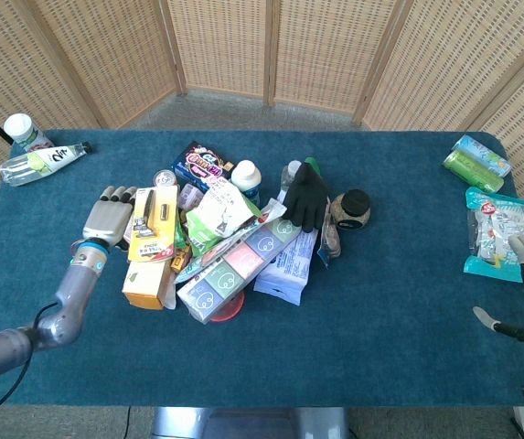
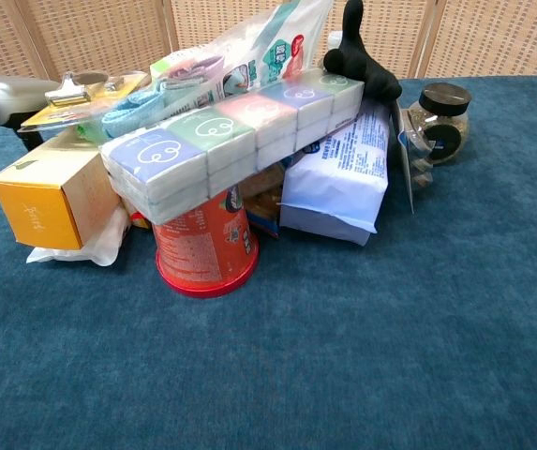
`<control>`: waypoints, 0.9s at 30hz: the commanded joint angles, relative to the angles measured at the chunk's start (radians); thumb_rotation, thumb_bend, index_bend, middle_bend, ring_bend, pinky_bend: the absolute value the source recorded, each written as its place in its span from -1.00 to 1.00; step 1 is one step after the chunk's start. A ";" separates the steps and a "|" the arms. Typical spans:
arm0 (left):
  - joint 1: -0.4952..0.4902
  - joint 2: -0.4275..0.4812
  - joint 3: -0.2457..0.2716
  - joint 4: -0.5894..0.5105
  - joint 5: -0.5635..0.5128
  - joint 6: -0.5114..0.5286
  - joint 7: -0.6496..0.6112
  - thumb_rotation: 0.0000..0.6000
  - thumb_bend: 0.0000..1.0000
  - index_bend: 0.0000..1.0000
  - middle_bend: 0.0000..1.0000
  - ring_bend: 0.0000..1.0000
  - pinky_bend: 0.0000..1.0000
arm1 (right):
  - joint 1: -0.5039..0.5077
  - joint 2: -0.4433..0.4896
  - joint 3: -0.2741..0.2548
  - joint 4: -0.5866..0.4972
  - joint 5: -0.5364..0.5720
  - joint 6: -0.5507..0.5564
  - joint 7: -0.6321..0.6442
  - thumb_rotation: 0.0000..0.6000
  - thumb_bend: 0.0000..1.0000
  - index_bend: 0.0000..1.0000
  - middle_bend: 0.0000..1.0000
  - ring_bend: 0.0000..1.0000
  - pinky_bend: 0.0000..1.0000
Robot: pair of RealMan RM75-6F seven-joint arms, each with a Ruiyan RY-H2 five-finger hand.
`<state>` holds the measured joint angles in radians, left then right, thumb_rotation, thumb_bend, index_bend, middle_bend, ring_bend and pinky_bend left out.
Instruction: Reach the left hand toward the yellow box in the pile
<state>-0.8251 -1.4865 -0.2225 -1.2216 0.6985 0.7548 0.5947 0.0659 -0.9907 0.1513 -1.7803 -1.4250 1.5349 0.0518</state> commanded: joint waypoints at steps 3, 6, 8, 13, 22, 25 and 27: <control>-0.059 -0.056 0.023 0.068 -0.076 -0.022 0.054 1.00 -1.00 -0.98 -1.00 -1.00 -1.00 | -0.003 0.004 0.006 0.004 0.007 0.005 0.011 1.00 -1.00 -1.00 -1.00 -1.00 -1.00; -0.072 -0.071 0.036 0.082 -0.093 -0.008 0.071 1.00 -1.00 -0.78 -0.99 -0.99 -0.88 | -0.004 0.006 0.008 0.008 0.008 0.008 0.018 1.00 -1.00 -1.00 -1.00 -1.00 -1.00; -0.075 -0.077 0.045 0.083 -0.105 0.006 0.083 1.00 -1.00 -0.38 -0.54 -0.53 -0.10 | -0.004 0.005 0.009 0.009 0.006 0.009 0.020 1.00 -1.00 -1.00 -1.00 -1.00 -1.00; -0.075 -0.062 0.060 0.044 -0.128 0.069 0.119 1.00 -1.00 0.63 0.60 0.59 0.84 | -0.005 0.005 0.006 0.008 -0.003 0.013 0.019 1.00 -1.00 -1.00 -1.00 -1.00 -1.00; -0.045 0.112 0.051 -0.172 -0.132 0.187 0.134 1.00 -1.00 0.75 0.82 0.80 0.93 | -0.009 0.006 0.005 0.002 -0.010 0.020 0.017 1.00 -1.00 -1.00 -1.00 -1.00 -1.00; -0.021 0.211 0.038 -0.290 -0.110 0.232 0.113 1.00 -1.00 0.76 0.81 0.80 0.91 | -0.009 0.006 0.004 0.000 -0.013 0.021 0.015 1.00 -1.00 -1.00 -1.00 -1.00 -1.00; -0.009 0.276 0.029 -0.364 -0.101 0.259 0.105 1.00 -1.00 0.76 0.81 0.79 0.90 | -0.009 0.007 0.003 -0.002 -0.014 0.021 0.013 1.00 -1.00 -1.00 -1.00 -1.00 -1.00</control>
<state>-0.8602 -1.3066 -0.1773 -1.4813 0.5788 0.9620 0.7176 0.0569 -0.9843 0.1545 -1.7823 -1.4385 1.5556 0.0648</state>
